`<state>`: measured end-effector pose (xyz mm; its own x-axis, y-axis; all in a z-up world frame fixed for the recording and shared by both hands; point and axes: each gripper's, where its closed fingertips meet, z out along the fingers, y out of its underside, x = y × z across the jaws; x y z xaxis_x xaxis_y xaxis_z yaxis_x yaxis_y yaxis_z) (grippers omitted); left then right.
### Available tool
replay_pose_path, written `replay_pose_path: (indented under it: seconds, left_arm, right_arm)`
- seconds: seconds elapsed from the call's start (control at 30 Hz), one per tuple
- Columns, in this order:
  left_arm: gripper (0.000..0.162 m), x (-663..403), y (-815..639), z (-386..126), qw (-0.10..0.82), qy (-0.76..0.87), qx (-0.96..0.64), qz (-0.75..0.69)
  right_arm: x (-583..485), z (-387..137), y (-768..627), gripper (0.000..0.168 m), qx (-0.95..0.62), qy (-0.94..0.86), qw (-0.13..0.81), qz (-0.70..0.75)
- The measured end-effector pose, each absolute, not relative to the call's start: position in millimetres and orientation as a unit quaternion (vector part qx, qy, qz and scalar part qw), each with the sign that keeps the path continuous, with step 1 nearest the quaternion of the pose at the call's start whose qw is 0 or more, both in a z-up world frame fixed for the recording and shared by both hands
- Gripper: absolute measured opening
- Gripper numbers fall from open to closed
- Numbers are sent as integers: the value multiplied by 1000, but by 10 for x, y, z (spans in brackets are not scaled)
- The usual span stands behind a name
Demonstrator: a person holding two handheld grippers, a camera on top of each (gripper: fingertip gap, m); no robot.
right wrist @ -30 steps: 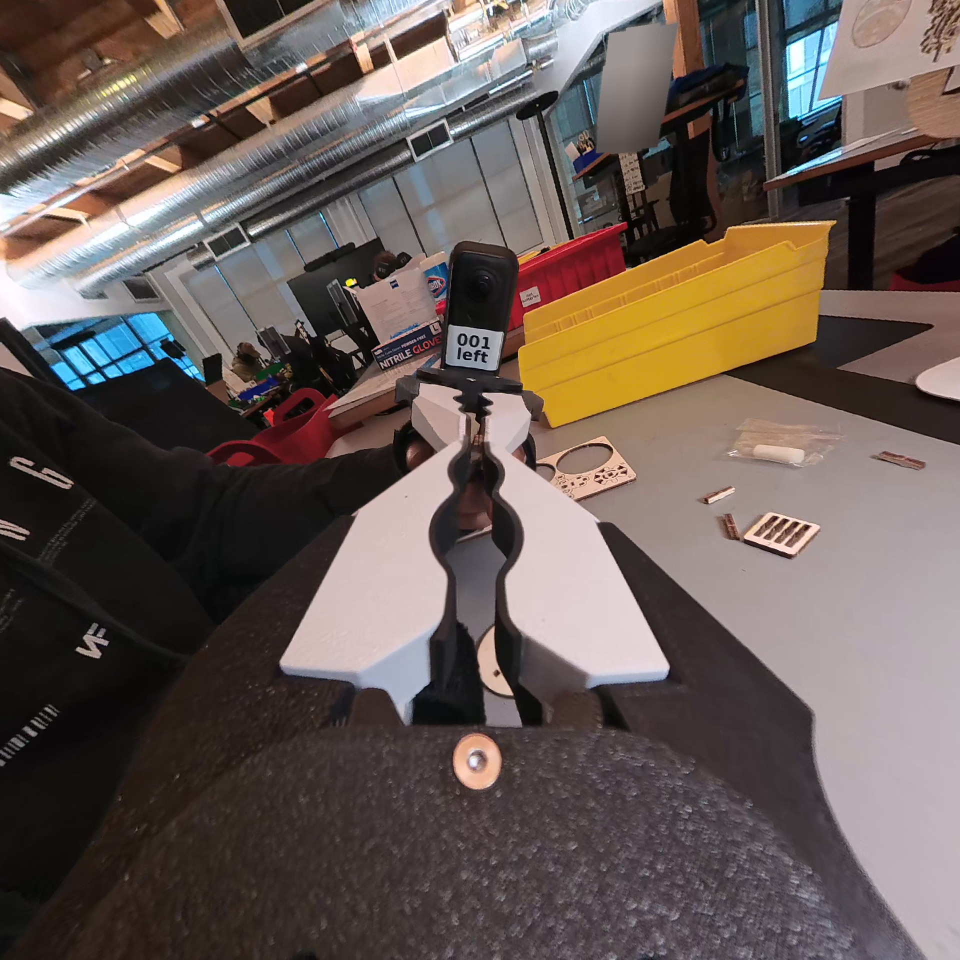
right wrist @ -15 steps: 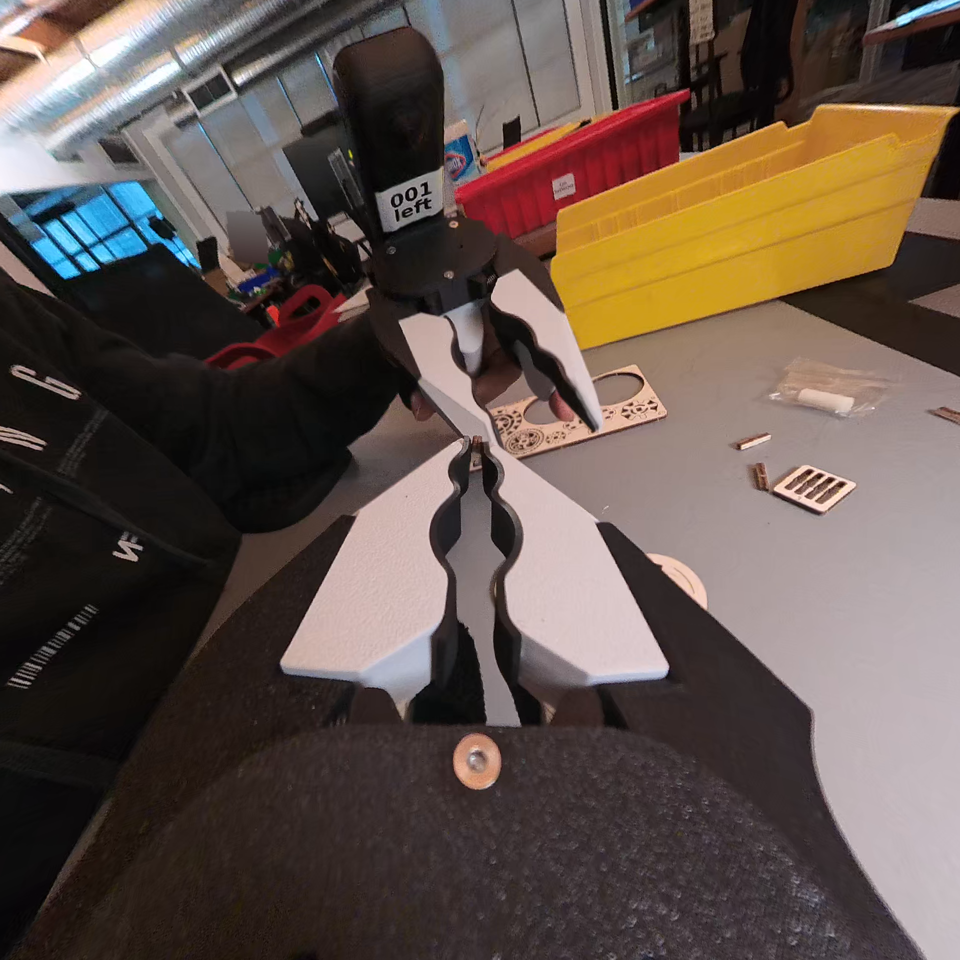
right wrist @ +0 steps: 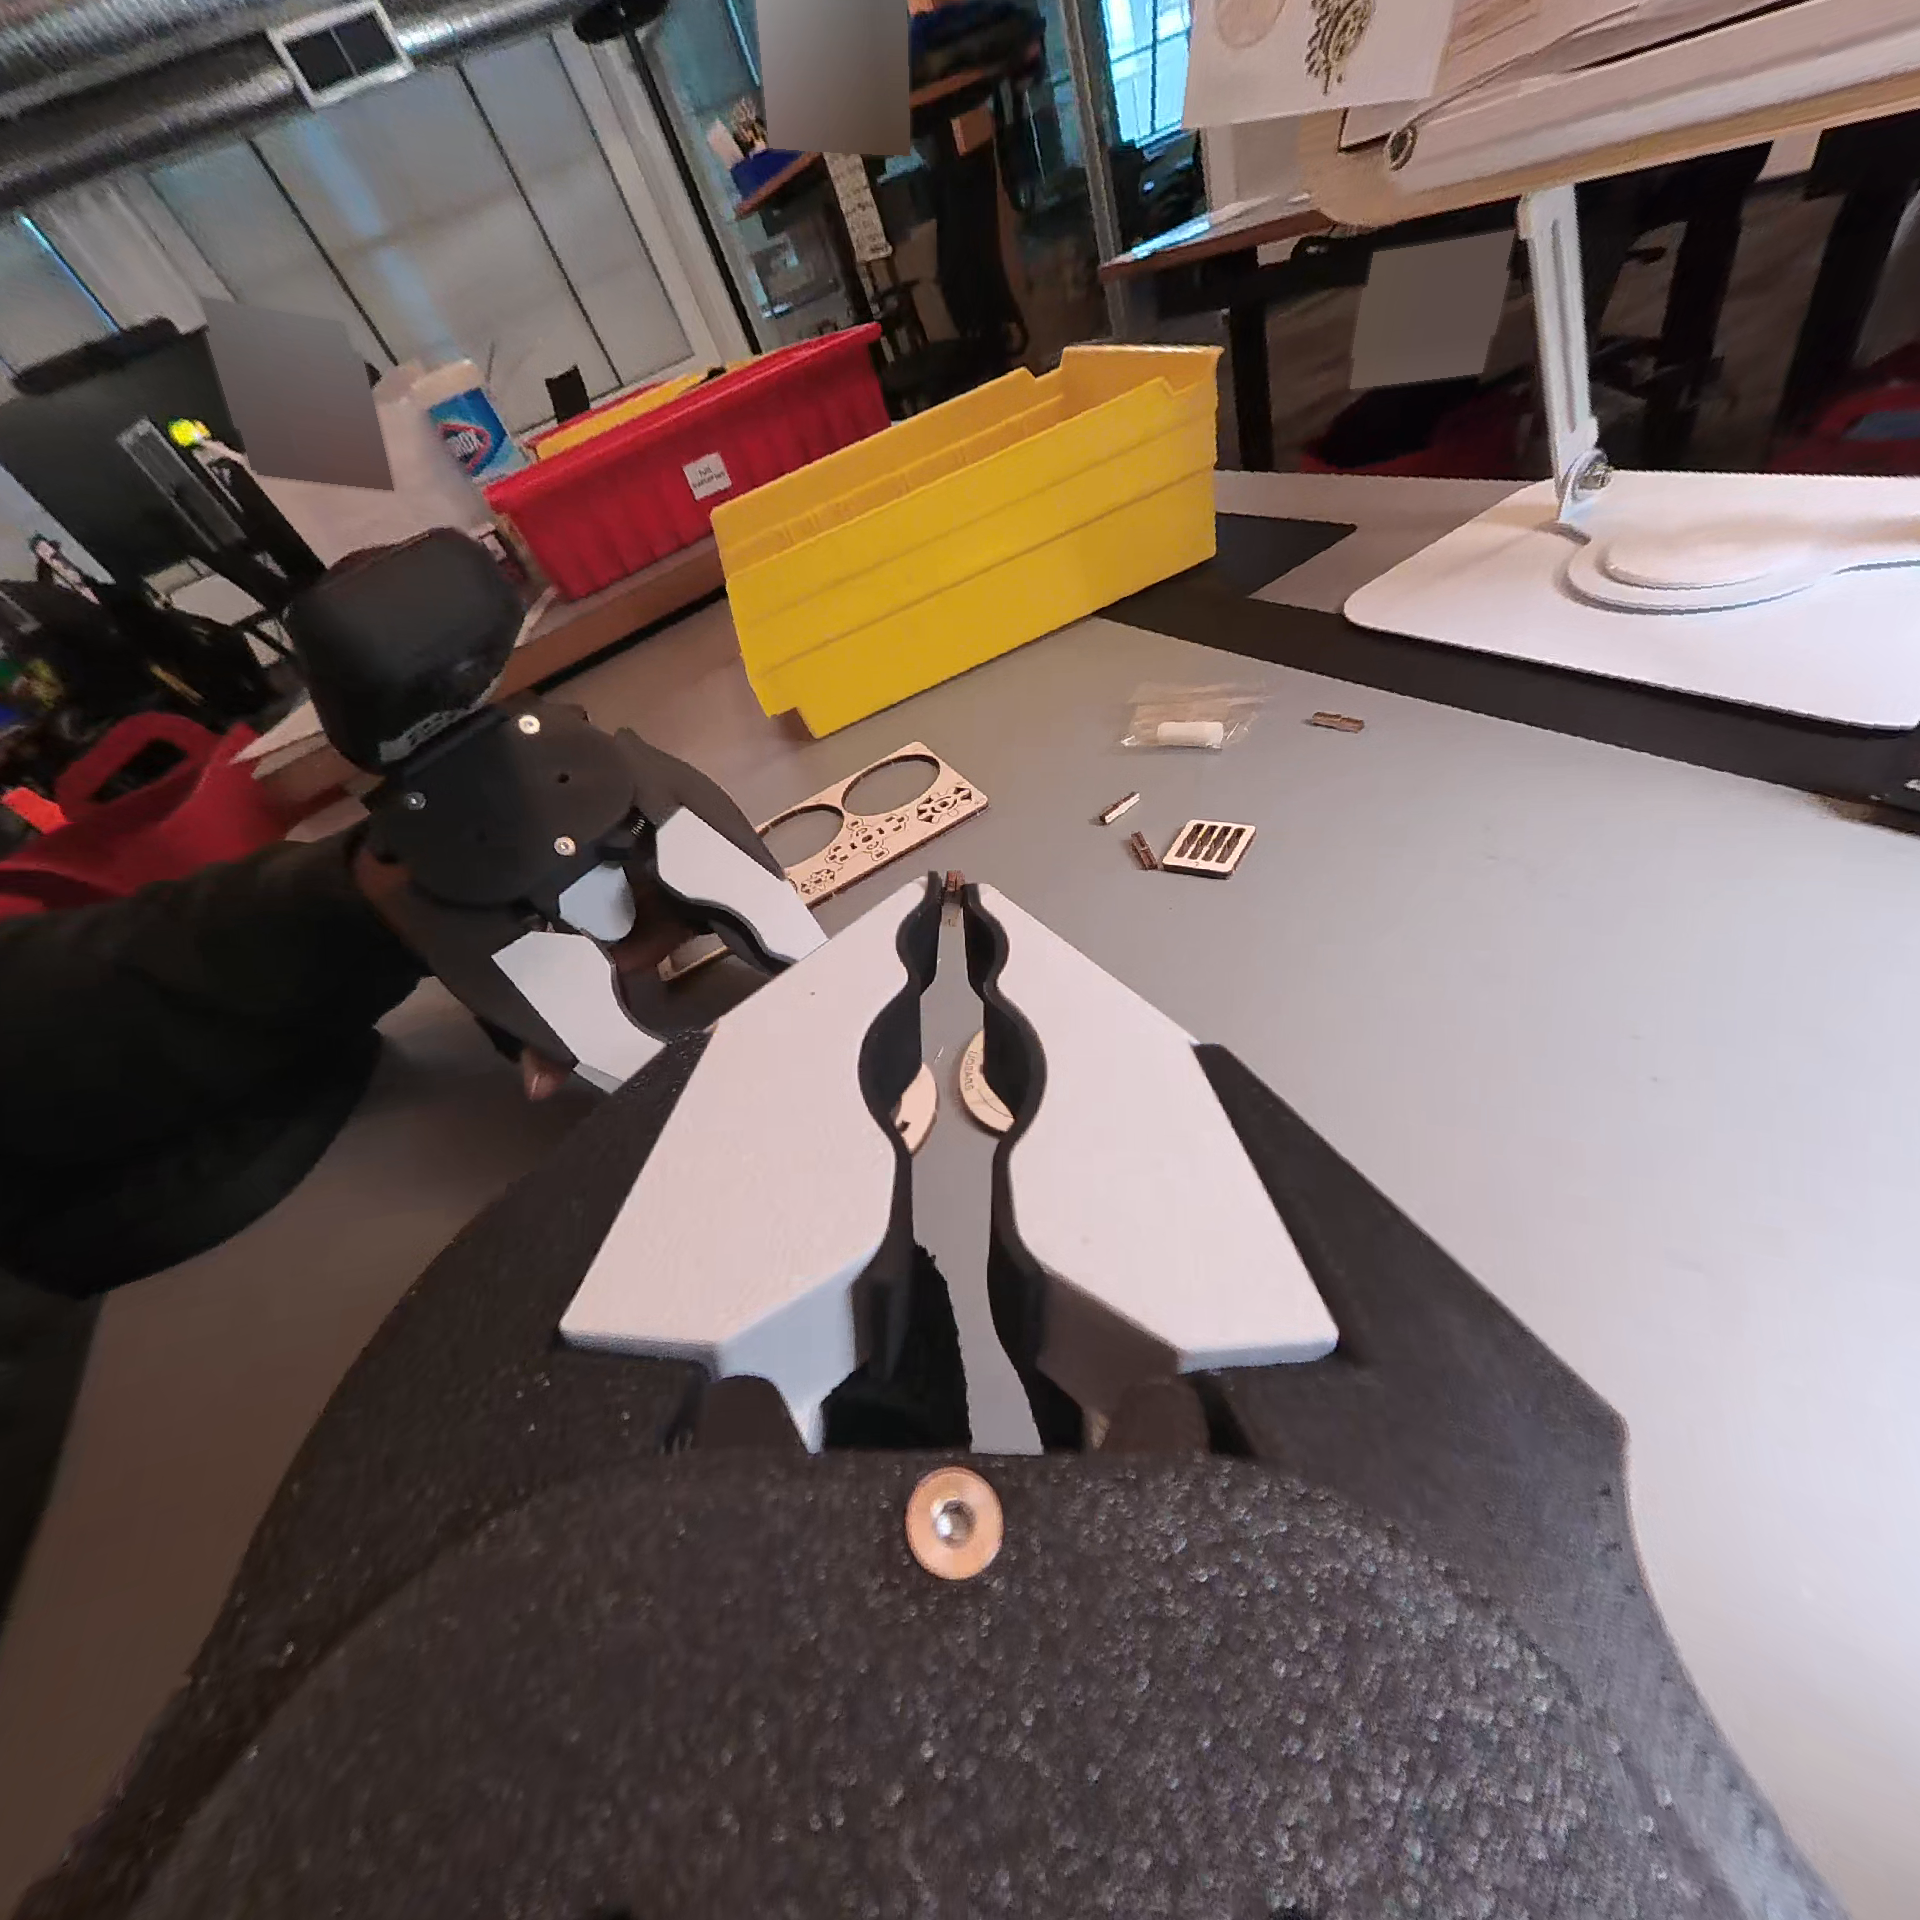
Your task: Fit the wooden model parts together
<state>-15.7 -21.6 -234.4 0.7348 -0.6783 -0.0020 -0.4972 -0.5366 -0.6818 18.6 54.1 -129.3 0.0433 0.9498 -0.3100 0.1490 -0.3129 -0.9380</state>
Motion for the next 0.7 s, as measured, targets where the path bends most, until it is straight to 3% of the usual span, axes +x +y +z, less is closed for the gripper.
replay_pose_path:
  seconds: [0.17, 0.43, 0.7]
  left_arm:
    - [38, -119, -242, -2345, 324, 388, -849, -153]
    - [37, -208, -164, -2346, 304, 428, -834, -170]
    - [61, -126, -122, -2222, 336, 357, -855, -167]
  right_arm:
    - [90, -1407, 441, 1, -598, -478, 376, 523]
    - [74, -1493, 411, 1, -598, -483, 366, 524]
    - [73, -1509, 389, 1, -597, -491, 372, 514]
